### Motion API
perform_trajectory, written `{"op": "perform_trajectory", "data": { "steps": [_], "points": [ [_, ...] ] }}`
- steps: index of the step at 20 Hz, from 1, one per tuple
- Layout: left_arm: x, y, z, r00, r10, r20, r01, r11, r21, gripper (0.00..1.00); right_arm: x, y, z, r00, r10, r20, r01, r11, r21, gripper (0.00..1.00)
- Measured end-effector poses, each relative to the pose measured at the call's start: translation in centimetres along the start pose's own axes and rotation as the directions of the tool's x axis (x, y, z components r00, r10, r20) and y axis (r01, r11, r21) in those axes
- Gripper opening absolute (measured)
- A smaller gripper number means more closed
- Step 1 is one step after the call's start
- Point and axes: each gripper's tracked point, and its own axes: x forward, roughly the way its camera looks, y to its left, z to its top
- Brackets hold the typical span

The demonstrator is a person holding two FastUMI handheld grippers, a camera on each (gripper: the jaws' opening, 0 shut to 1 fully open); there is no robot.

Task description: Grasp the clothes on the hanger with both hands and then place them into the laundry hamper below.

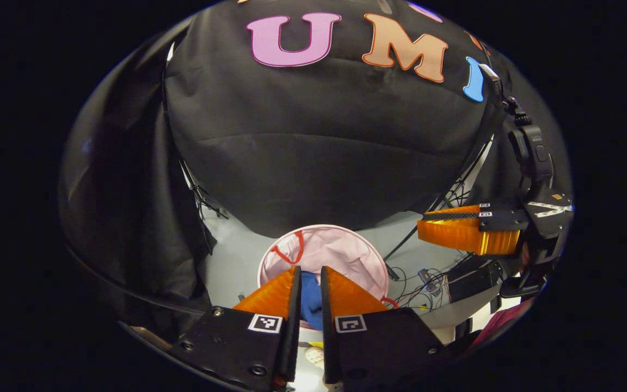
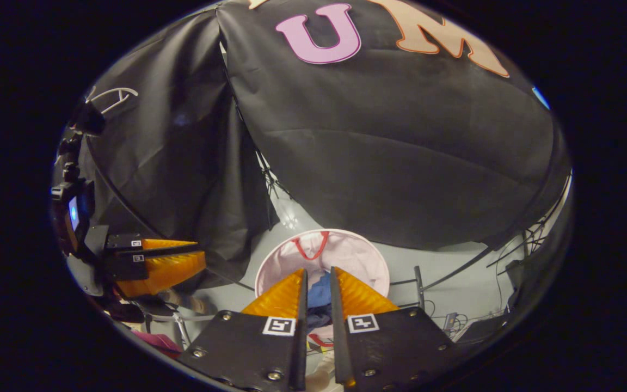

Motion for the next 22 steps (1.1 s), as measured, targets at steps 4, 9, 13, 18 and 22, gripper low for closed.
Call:
{"op": "perform_trajectory", "data": {
  "steps": [4,9,13,18,22],
  "points": [
    [-0.2,0.0,0.0,1.000,0.000,0.005,0.000,1.000,-0.004,0.21,-0.3,0.1,0.1,1.000,0.000,0.004,0.000,1.000,0.002,0.21],
    [-0.4,0.1,0.3,1.000,-0.001,0.023,0.001,1.000,-0.002,0.22,-1.1,-0.1,0.3,1.000,-0.003,0.012,0.003,1.000,0.005,0.21],
    [-0.8,0.0,1.0,0.998,-0.009,0.060,0.011,1.000,-0.021,0.21,-2.0,-0.1,0.7,1.000,-0.006,0.029,0.005,1.000,0.008,0.21],
    [-3.3,0.2,3.9,0.987,-0.024,0.158,0.031,0.999,-0.036,0.21,-4.0,0.1,2.6,0.996,-0.014,0.092,0.013,1.000,0.001,0.21],
    [-6.5,-1.2,7.3,0.965,-0.047,0.257,0.054,0.998,-0.021,0.21,-6.8,0.3,6.1,0.979,-0.029,0.202,0.028,1.000,0.011,0.21]
  ]
}}
